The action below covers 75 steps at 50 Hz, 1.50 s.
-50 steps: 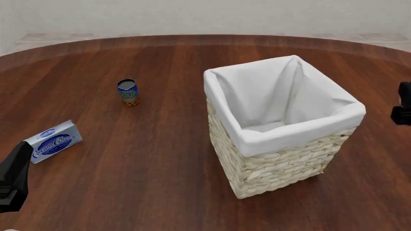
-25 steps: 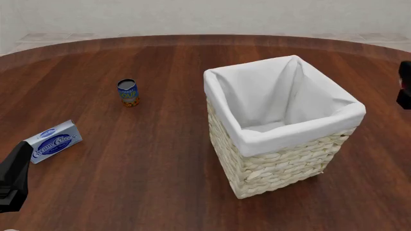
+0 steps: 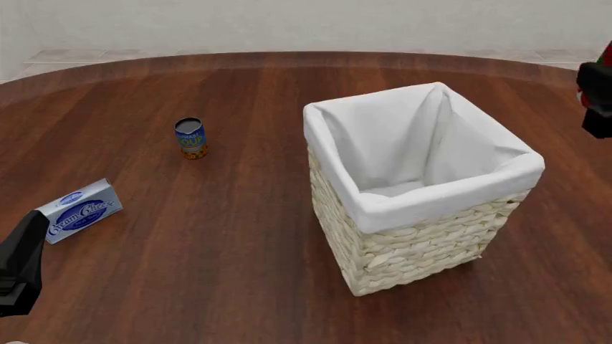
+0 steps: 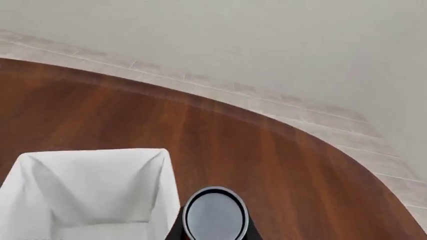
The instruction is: Pick up the tomato sauce, and put it in the basket.
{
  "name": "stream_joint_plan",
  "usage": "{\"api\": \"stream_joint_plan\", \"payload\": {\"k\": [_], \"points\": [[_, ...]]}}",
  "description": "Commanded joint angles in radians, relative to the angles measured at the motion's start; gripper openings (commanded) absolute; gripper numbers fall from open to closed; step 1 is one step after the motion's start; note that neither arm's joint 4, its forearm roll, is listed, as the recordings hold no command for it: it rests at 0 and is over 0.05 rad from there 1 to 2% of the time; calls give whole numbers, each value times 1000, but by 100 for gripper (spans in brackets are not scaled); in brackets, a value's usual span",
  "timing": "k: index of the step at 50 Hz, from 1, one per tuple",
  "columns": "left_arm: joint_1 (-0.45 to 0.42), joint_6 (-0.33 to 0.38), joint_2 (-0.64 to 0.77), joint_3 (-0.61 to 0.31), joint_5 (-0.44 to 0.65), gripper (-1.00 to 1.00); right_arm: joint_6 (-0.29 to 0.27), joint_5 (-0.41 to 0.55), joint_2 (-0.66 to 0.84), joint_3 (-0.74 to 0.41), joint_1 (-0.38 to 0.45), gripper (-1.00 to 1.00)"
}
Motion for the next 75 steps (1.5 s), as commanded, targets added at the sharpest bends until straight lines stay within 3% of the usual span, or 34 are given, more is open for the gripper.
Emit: {"api": "stream_joint_plan", "payload": {"k": [1, 30, 75], "points": [[0, 0, 0, 0, 0, 100, 17, -3, 39, -35, 47, -100], [0, 0, 0, 0, 0, 100, 38, -78, 207, -104, 170, -100], [0, 0, 0, 0, 0, 100, 80, -258, 444, -67, 305, -100]]}}
